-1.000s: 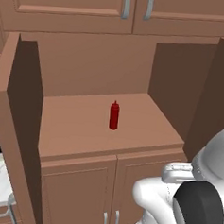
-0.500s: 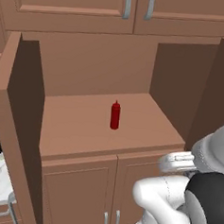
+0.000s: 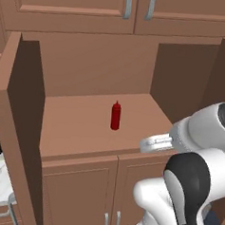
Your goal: Take 2 condiments from the cabinet and move them on the counter near the stove.Make sure the condiments are lined up with each other, next to each other.
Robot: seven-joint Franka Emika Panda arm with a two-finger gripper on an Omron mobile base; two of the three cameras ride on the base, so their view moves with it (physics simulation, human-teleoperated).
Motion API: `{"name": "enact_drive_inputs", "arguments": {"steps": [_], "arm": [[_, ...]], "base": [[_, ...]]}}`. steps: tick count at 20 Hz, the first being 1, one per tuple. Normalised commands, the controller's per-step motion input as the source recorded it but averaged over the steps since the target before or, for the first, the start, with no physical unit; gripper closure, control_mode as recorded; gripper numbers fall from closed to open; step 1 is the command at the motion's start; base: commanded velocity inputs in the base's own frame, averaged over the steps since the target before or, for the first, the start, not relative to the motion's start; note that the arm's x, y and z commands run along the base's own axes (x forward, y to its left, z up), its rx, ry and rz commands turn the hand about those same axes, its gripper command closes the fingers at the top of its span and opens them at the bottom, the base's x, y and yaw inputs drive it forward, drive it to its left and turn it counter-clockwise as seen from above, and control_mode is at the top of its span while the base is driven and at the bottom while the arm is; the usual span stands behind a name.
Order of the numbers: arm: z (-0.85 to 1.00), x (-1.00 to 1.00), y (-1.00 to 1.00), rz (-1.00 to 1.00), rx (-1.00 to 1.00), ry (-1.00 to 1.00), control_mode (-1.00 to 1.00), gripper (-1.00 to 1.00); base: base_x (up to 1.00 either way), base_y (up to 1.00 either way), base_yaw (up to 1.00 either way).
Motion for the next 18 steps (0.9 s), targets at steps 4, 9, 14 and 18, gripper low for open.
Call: {"name": "enact_drive_inputs", "arguments": {"steps": [4, 9, 14, 18], "arm": [[0.0, 0.46, 0.24, 0.02, 0.02, -0.12, -1.0, -1.0], [0.0, 0.62, 0.02, 0.02, 0.05, -0.05, -1.0, -1.0], [-0.15, 0.6, 0.03, 0.03, 0.0, -0.1, -1.0, -1.0], [-0.2, 0.4, 0.08, 0.01, 0.0, -0.12, -1.0, -1.0]], "base": [[0.0, 0.0, 0.0], [0.0, 0.0, 0.0], [0.0, 0.0, 0.0], [0.0, 0.0, 0.0]]}}
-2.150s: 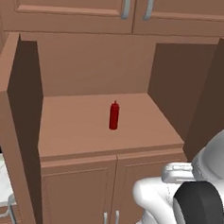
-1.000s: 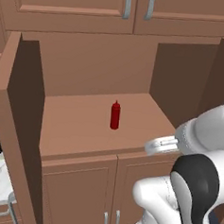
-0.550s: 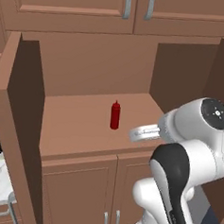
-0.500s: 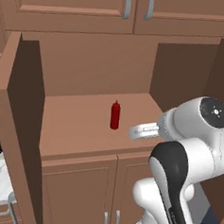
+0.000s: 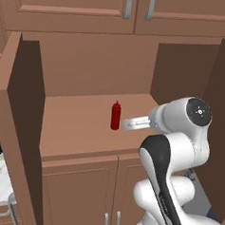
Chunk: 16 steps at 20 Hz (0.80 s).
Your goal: Take 2 condiments from the cabinet and move them on the counter near the stove.Make sure the condiments are lined up with each other, next to each other.
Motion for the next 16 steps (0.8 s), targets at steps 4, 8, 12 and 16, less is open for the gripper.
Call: {"name": "enact_drive_inputs", "arguments": {"steps": [4, 8, 12, 16], "arm": [[-0.14, 0.29, 0.0, 0.0, 0.0, -0.01, -1.0, -1.0], [-0.12, 0.2, 0.0, 0.0, 0.01, 0.0, -1.0, -1.0], [-0.09, 0.04, 0.0, 0.01, 0.01, 0.0, -1.0, -1.0], [-0.09, 0.08, 0.0, 0.0, 0.01, 0.01, -1.0, -1.0]], "base": [[0.0, 0.0, 0.0], [0.0, 0.0, 0.0], [0.0, 0.0, 0.0], [0.0, 0.0, 0.0]]}}
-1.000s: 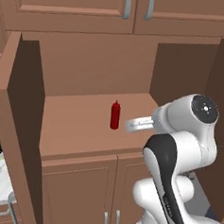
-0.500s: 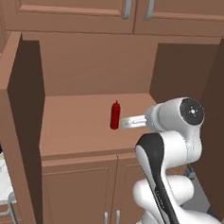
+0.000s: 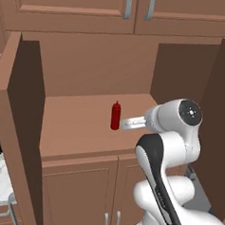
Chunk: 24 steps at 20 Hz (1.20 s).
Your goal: Take 2 condiments from the cabinet and move them on the counter near the stove.Make sure the condiments are lined up with each other, next to each other.
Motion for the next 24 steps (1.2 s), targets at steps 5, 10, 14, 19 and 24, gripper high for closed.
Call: {"name": "enact_drive_inputs", "arguments": {"steps": [5, 10, 14, 19, 24], "arm": [[-0.04, 0.12, 0.0, 0.0, 0.02, 0.02, -1.0, -1.0], [0.0, 0.29, 0.0, 0.0, 0.03, 0.01, -1.0, -1.0], [0.0, 0.34, 0.0, 0.0, 0.03, 0.0, -1.0, -1.0], [0.0, 0.4, 0.0, 0.0, 0.01, 0.0, -1.0, -1.0], [0.0, 0.49, 0.0, 0.0, 0.0, 0.02, -1.0, -1.0]], "base": [[0.0, 0.0, 0.0], [0.0, 0.0, 0.0], [0.0, 0.0, 0.0], [0.0, 0.0, 0.0], [0.0, 0.0, 0.0]]}}
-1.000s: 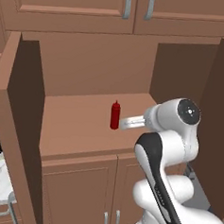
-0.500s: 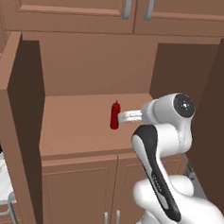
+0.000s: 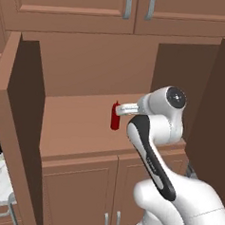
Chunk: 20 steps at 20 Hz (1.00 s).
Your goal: Take 2 condiments from the cabinet and move them on the counter near the stove.Make sure the condiments are lined up with each other, next to each other.
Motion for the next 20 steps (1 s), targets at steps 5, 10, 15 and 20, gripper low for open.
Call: {"name": "enact_drive_inputs", "arguments": {"steps": [5, 10, 15, 20], "arm": [[-0.01, 0.48, 0.0, 0.0, 0.0, 0.0, -1.0, -1.0], [-0.07, 0.42, 0.02, 0.0, 0.0, 0.0, -1.0, -1.0], [-0.19, 0.29, 0.15, 0.0, 0.0, 0.0, -1.0, -1.0], [-0.08, 0.2, 0.03, 0.0, 0.0, 0.0, -1.0, -1.0]], "base": [[0.0, 0.0, 0.0], [0.0, 0.0, 0.0], [0.0, 0.0, 0.0], [0.0, 0.0, 0.0]]}}
